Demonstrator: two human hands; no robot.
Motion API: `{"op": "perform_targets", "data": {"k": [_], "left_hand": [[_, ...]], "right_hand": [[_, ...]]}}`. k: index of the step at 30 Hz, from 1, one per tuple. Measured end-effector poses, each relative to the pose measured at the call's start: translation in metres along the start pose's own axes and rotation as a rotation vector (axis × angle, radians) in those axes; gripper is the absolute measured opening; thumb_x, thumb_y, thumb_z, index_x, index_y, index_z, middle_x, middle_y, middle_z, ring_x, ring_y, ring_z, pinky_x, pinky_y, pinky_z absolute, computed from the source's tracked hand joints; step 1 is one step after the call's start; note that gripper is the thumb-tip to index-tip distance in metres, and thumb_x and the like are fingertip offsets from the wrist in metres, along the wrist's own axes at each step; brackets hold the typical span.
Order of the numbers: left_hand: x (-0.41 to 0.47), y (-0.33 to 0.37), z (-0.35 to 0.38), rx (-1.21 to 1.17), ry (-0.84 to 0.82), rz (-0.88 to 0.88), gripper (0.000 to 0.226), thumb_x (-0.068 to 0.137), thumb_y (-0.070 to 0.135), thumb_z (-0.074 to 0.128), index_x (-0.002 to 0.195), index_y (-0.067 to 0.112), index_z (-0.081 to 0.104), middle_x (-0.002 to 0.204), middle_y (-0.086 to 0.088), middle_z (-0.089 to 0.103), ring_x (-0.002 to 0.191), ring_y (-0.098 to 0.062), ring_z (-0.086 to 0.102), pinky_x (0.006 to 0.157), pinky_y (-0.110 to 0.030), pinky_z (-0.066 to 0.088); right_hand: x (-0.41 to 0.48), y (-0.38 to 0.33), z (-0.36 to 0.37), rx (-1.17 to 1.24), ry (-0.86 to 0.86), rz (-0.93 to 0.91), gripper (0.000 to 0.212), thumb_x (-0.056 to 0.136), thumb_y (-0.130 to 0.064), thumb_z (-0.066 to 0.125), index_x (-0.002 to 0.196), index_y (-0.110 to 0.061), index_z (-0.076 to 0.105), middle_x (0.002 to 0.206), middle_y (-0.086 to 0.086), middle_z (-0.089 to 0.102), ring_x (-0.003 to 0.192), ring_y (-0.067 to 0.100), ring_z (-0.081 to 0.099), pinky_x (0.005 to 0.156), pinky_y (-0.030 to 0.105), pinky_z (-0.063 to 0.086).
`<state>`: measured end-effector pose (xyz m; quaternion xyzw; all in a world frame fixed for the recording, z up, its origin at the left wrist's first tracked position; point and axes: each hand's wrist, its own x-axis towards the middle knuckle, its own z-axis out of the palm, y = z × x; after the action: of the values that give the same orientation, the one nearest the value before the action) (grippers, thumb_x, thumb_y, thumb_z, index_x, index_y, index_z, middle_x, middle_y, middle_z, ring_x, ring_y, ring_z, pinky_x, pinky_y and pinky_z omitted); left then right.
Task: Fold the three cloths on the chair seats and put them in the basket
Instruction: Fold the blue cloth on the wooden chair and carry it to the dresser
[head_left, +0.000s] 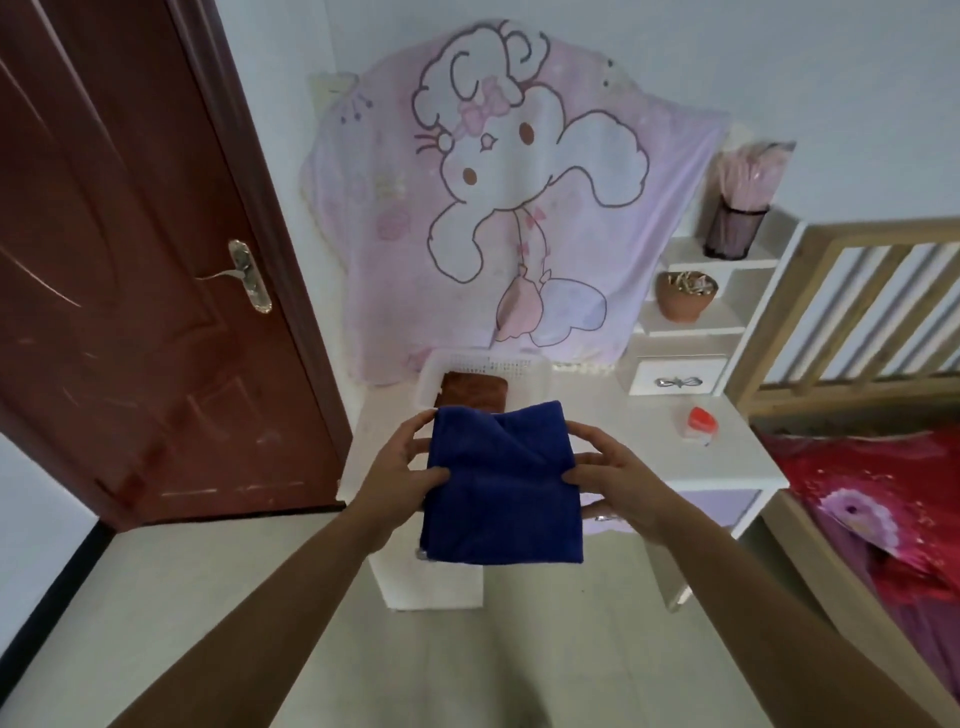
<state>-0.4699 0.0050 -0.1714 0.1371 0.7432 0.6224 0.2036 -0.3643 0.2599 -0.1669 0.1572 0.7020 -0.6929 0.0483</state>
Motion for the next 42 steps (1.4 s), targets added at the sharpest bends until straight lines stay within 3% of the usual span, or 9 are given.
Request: {"op": "perform_targets", "data": {"k": [13, 18, 23, 26, 29, 31, 34, 38, 42], "left_hand": [[0.256, 0.006, -0.035, 0.022, 0.135, -0.134, 0.066, 0.088, -0.001, 0.059, 0.14, 0.035, 0.039, 0.126, 0.003, 0.056, 0.109, -0.018, 0.06, 0.079, -0.041, 0.061], [0.339, -0.028, -0.047, 0.055, 0.042, -0.211, 0.067, 0.086, -0.001, 0.057, 0.141, 0.032, 0.038, 0.127, 0.0, 0.055, 0.107, -0.019, 0.061, 0.078, -0.04, 0.06], [0.421, -0.071, -0.047, 0.153, -0.048, -0.291, 0.069, 0.085, -0.005, 0.053, 0.142, 0.028, 0.036, 0.132, -0.001, 0.051, 0.115, -0.022, 0.056, 0.097, -0.047, 0.052], [0.452, -0.088, -0.044, 0.211, -0.047, -0.32, 0.064, 0.086, -0.005, 0.05, 0.141, 0.024, 0.038, 0.125, 0.003, 0.051, 0.114, -0.019, 0.053, 0.103, -0.043, 0.047], [0.474, -0.108, -0.044, 0.327, -0.114, -0.358, 0.052, 0.086, 0.018, 0.054, 0.137, 0.021, 0.04, 0.122, 0.004, 0.054, 0.114, -0.022, 0.055, 0.103, -0.042, 0.045], [0.482, -0.127, -0.045, 0.453, -0.209, -0.404, 0.062, 0.082, 0.029, 0.053, 0.141, 0.018, 0.035, 0.128, -0.002, 0.055, 0.116, -0.027, 0.055, 0.103, -0.043, 0.045], [0.486, -0.149, -0.048, 0.588, -0.327, -0.477, 0.073, 0.081, 0.021, 0.049, 0.149, 0.018, 0.021, 0.139, -0.004, 0.047, 0.118, -0.025, 0.052, 0.101, -0.038, 0.045], [0.488, -0.141, -0.05, 0.779, -0.452, -0.482, 0.091, 0.086, 0.011, 0.053, 0.155, 0.019, -0.005, 0.157, -0.016, 0.019, 0.131, -0.033, 0.042, 0.106, -0.041, 0.042], [0.499, -0.143, -0.051, 1.032, -0.668, -0.364, 0.092, 0.091, 0.015, 0.058, 0.155, 0.018, -0.008, 0.16, -0.01, -0.023, 0.15, -0.033, 0.0, 0.12, -0.04, 0.021]], "right_hand": [[0.278, -0.052, -0.042, -0.009, -0.08, 0.134, 0.059, 0.091, 0.003, 0.06, 0.139, -0.029, 0.046, 0.12, 0.011, 0.066, 0.103, 0.029, 0.07, 0.074, 0.039, 0.061], [0.351, -0.028, -0.047, -0.01, -0.018, 0.249, 0.06, 0.091, 0.003, 0.059, 0.14, -0.028, 0.045, 0.118, 0.01, 0.067, 0.102, 0.027, 0.069, 0.073, 0.037, 0.061], [0.417, 0.011, -0.039, 0.064, 0.14, 0.385, 0.056, 0.094, 0.001, 0.054, 0.141, -0.028, 0.043, 0.124, 0.005, 0.061, 0.105, 0.026, 0.064, 0.074, 0.035, 0.059], [0.444, 0.031, -0.033, 0.091, 0.205, 0.429, 0.054, 0.093, 0.001, 0.053, 0.139, -0.028, 0.045, 0.125, 0.005, 0.062, 0.108, 0.027, 0.063, 0.078, 0.036, 0.056], [0.464, 0.051, -0.025, 0.118, 0.201, 0.491, 0.051, 0.094, -0.001, 0.055, 0.134, -0.03, 0.044, 0.122, 0.003, 0.063, 0.108, 0.025, 0.064, 0.08, 0.037, 0.056], [0.469, 0.061, -0.016, 0.019, 0.124, 0.523, 0.048, 0.093, -0.01, 0.061, 0.132, -0.032, 0.045, 0.124, -0.001, 0.063, 0.109, 0.021, 0.064, 0.086, 0.041, 0.057], [0.476, 0.075, -0.012, -0.191, 0.063, 0.514, 0.059, 0.091, -0.014, 0.06, 0.145, -0.031, 0.042, 0.136, 0.001, 0.06, 0.118, 0.023, 0.06, 0.101, 0.05, 0.052], [0.476, 0.052, -0.014, -0.436, 0.067, 0.458, 0.069, 0.092, -0.01, 0.062, 0.152, -0.022, 0.029, 0.15, 0.007, 0.045, 0.127, 0.029, 0.053, 0.102, 0.039, 0.049], [0.484, 0.042, -0.013, -0.905, -0.164, 0.292, 0.094, 0.092, -0.036, 0.067, 0.159, -0.027, 0.001, 0.167, 0.005, -0.002, 0.151, 0.028, 0.017, 0.115, 0.042, 0.033]]}}
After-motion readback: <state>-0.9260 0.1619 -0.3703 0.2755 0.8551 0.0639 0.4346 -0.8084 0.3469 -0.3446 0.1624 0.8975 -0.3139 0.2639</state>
